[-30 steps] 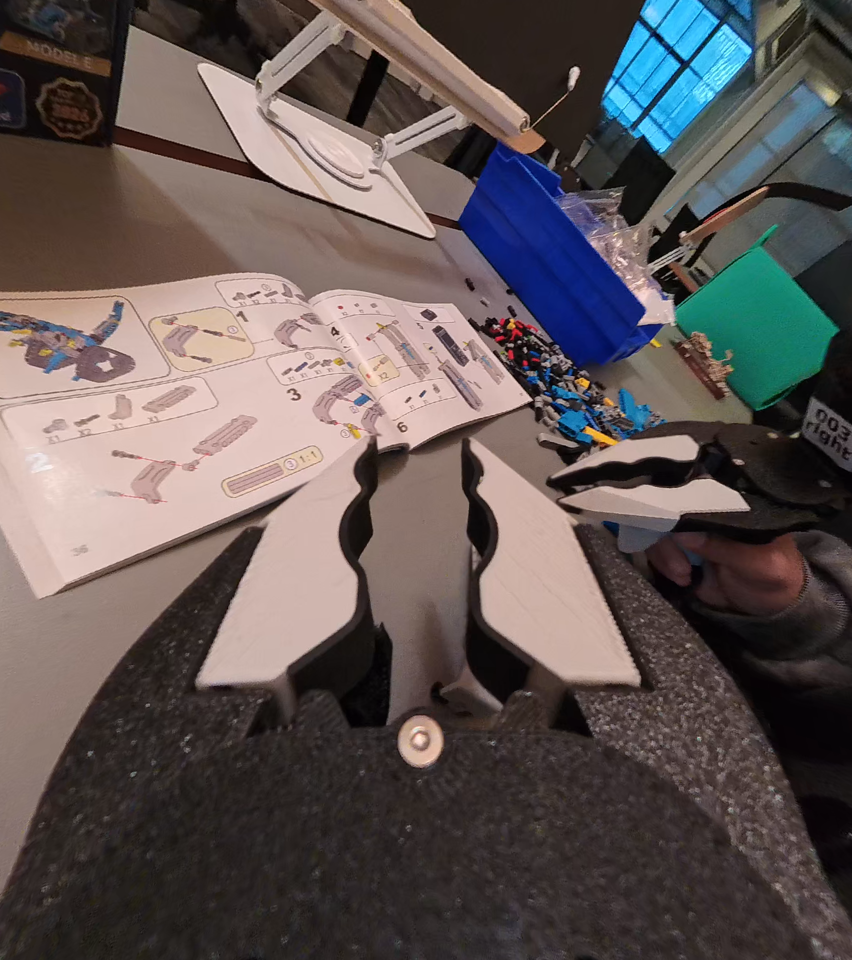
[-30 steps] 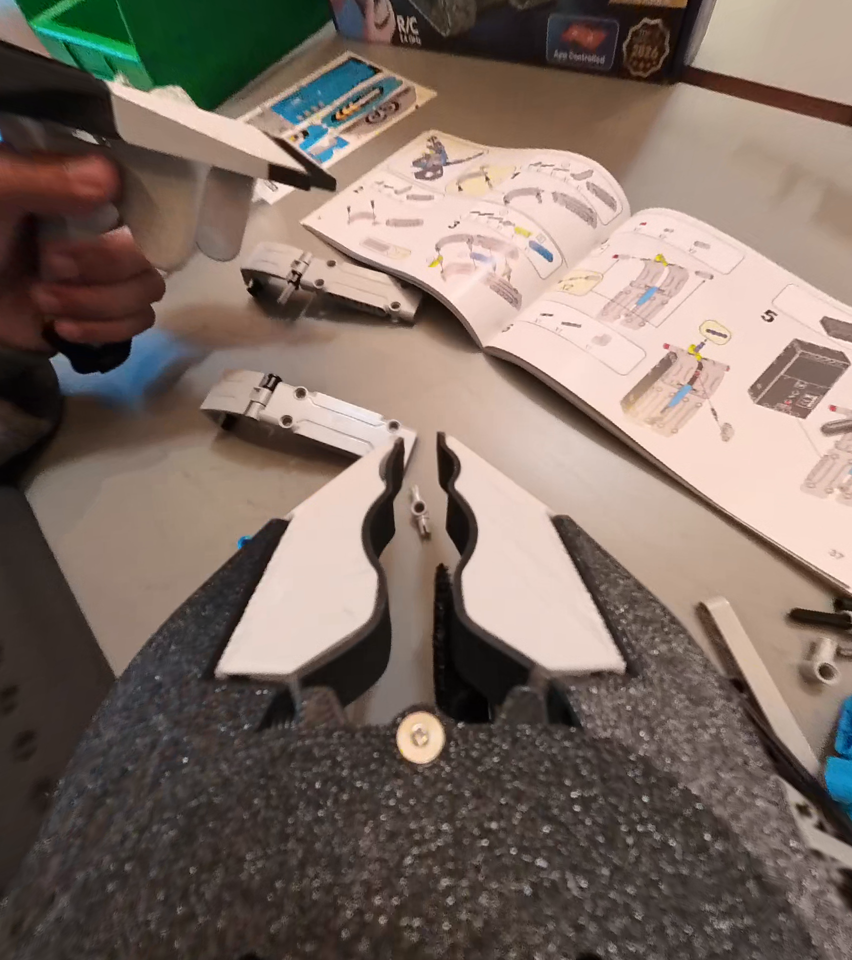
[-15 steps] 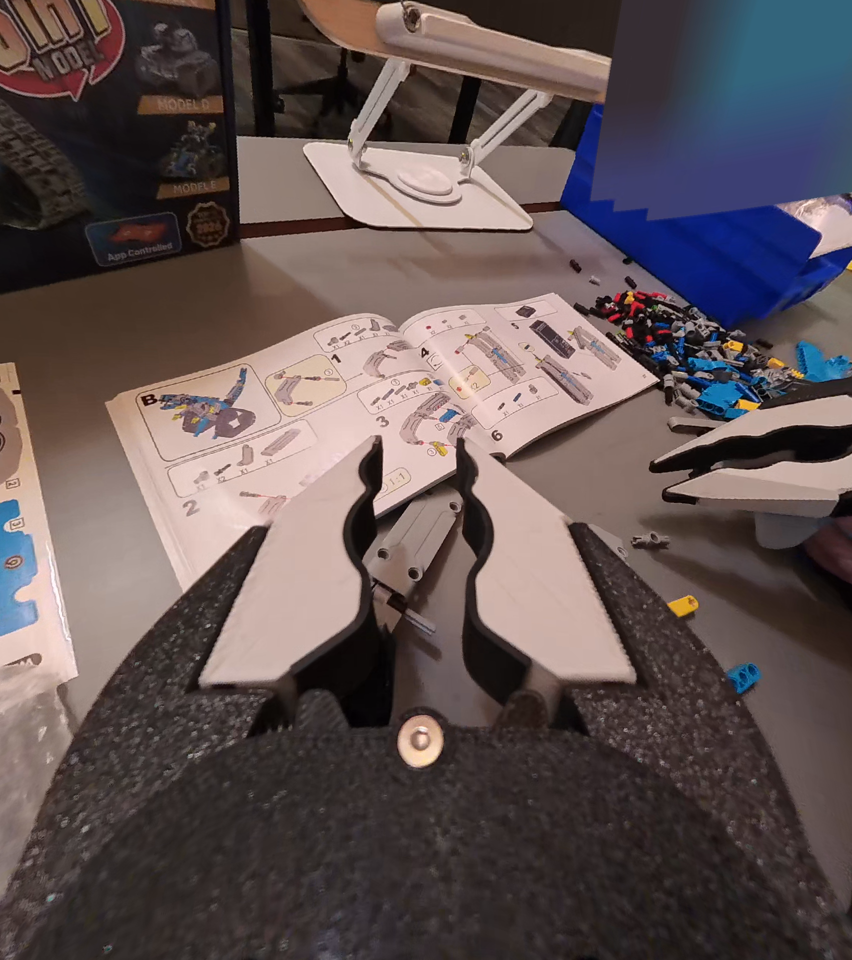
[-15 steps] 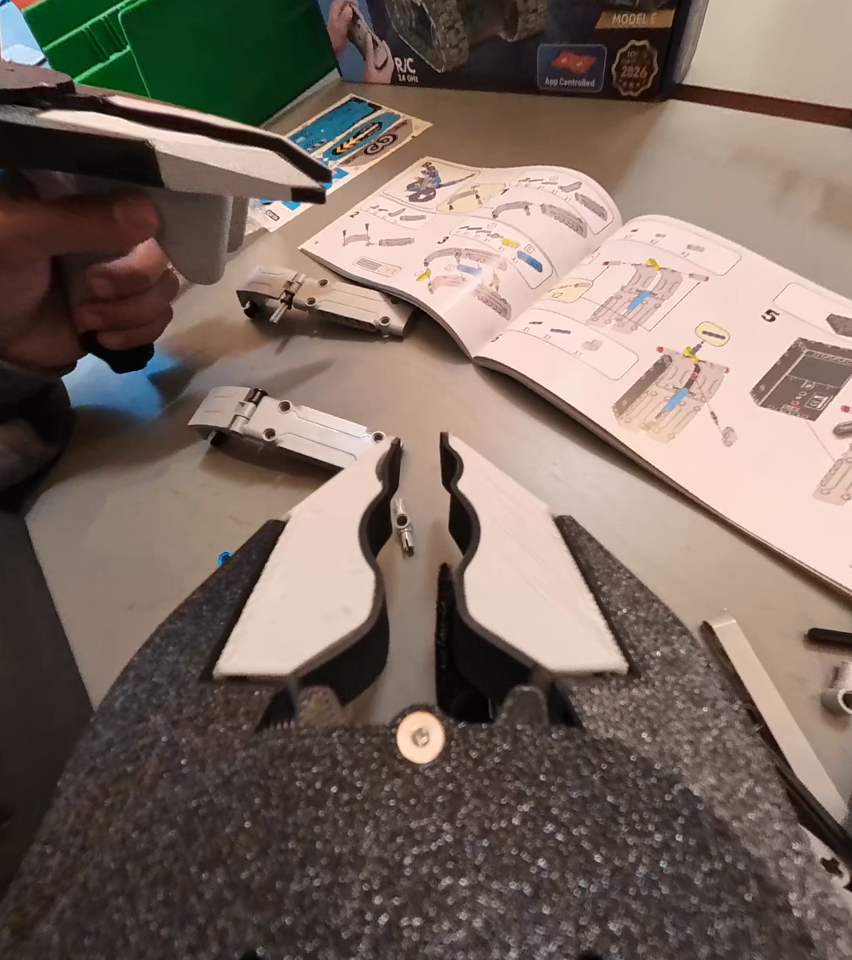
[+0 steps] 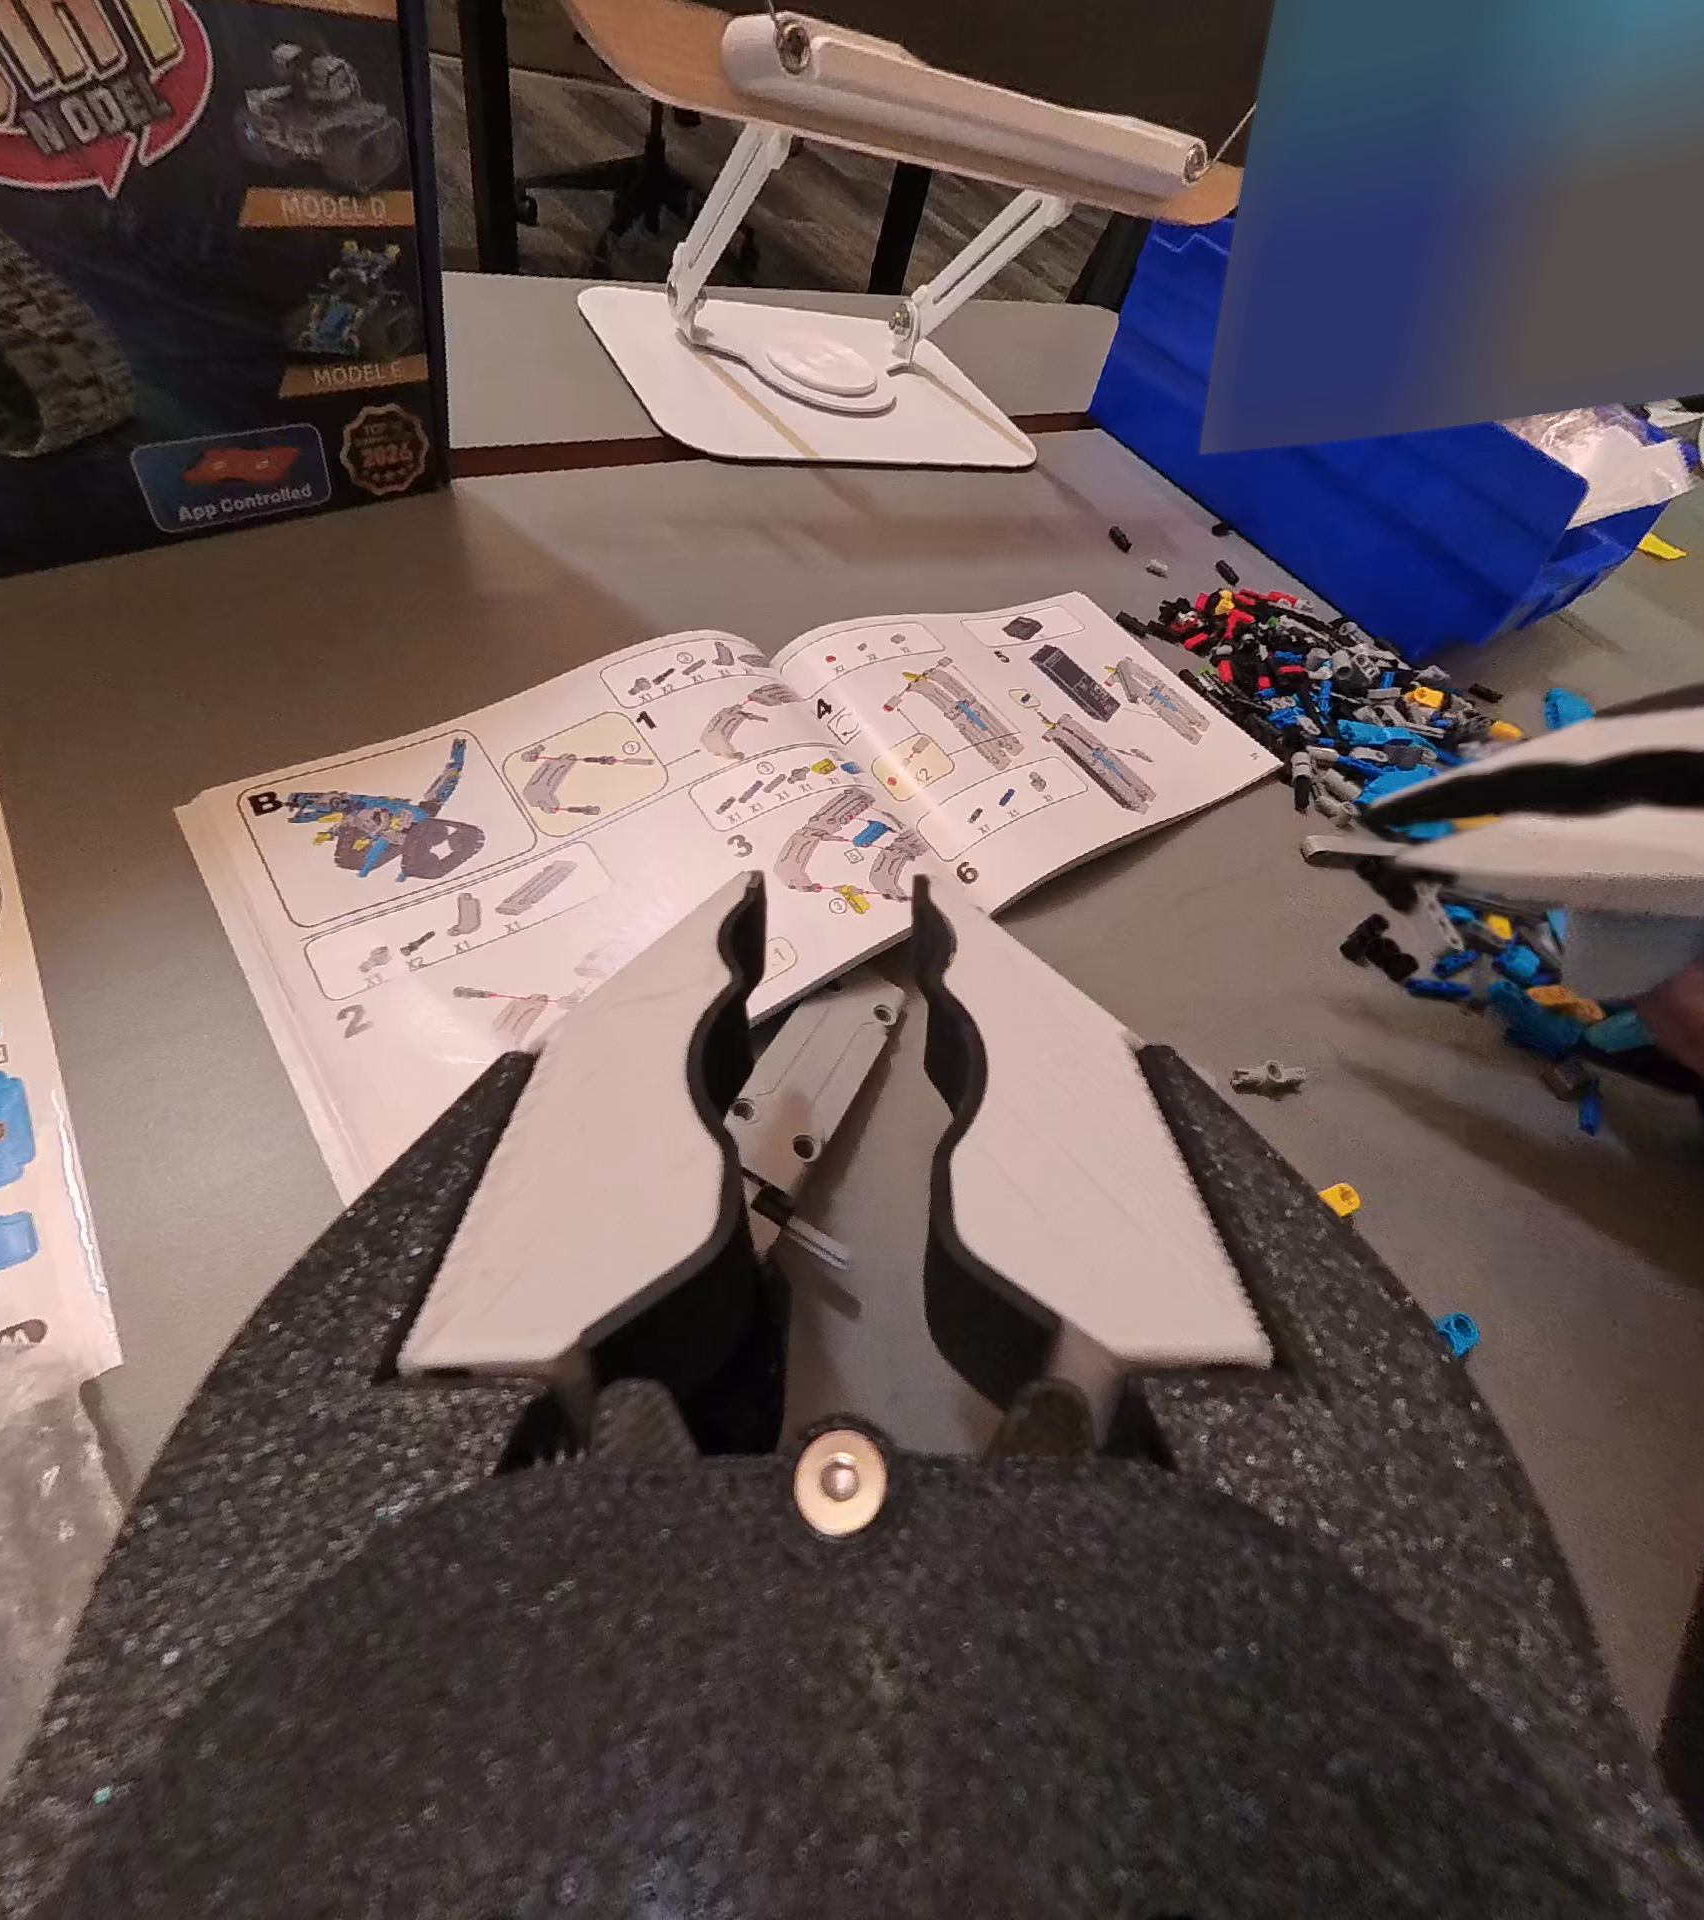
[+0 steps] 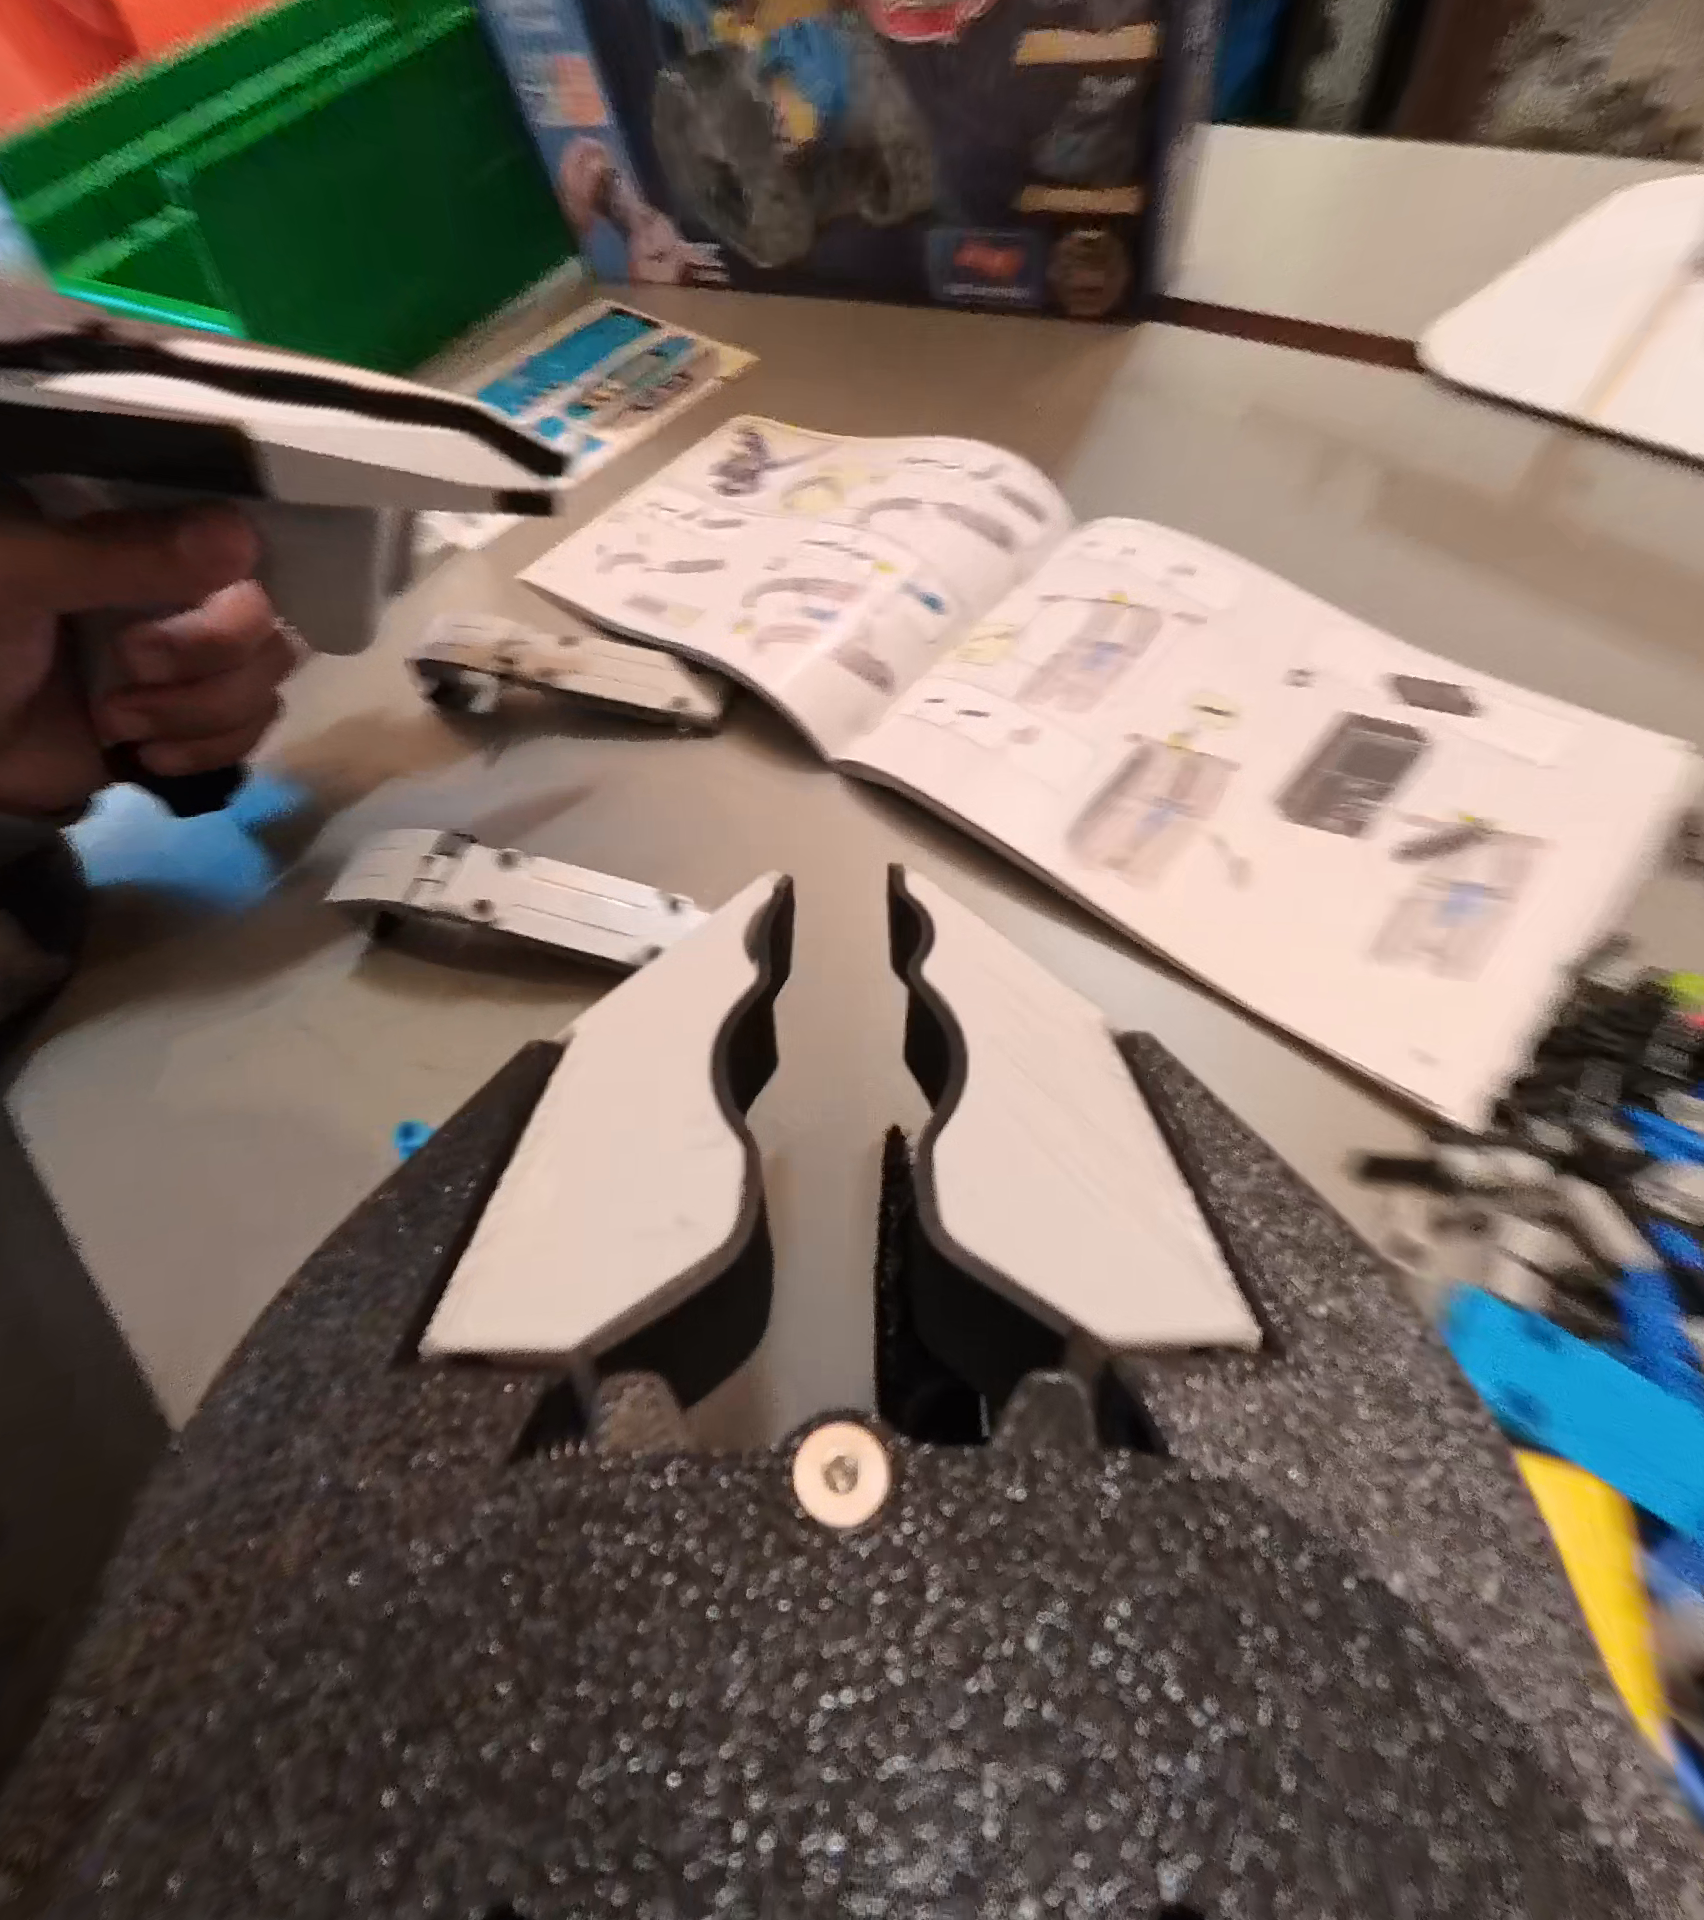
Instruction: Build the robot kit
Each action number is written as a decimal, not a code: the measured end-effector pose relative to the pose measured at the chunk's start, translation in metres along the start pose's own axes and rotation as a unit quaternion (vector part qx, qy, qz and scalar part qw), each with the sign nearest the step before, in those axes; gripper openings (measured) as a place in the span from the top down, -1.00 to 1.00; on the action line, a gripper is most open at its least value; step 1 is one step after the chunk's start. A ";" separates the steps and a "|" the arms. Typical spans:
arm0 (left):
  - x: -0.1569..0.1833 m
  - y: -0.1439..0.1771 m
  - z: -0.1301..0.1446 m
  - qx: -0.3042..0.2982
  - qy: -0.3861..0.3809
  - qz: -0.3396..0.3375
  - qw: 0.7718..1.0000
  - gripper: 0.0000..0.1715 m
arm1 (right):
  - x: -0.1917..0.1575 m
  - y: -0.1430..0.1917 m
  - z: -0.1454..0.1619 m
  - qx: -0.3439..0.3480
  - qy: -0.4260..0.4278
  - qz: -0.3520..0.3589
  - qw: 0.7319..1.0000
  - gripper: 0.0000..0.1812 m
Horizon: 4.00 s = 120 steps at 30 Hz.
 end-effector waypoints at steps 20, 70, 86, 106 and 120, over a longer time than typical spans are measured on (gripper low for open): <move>0.012 0.006 0.001 0.001 0.002 0.017 1.000 0.69 | 0.030 0.073 0.080 -0.217 0.030 0.053 0.974 0.78; 0.011 0.006 0.004 -0.006 -0.018 -0.002 1.000 0.69 | 0.138 0.044 0.051 -0.201 0.005 0.158 0.967 0.71; 0.012 0.003 0.006 -0.014 -0.021 0.003 1.000 0.69 | 0.172 0.050 0.053 -0.217 -0.025 0.177 0.960 0.74; 0.013 0.003 0.006 -0.014 -0.019 0.005 1.000 0.69 | 0.209 0.098 0.060 -0.214 -0.059 0.290 0.931 0.78; 0.009 0.005 0.005 -0.010 -0.017 -0.002 1.000 0.69 | 0.200 0.066 0.035 -0.187 -0.064 0.263 0.944 0.75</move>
Point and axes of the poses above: each gripper's, where its closed fingertips meet, y back along the fingers, z out of its underside, x = y × z across the jaws, the point moved 2 cm from there along y, back along the fingers, and after that the axes turned 7 degrees about -x, right-handed, at the moved point
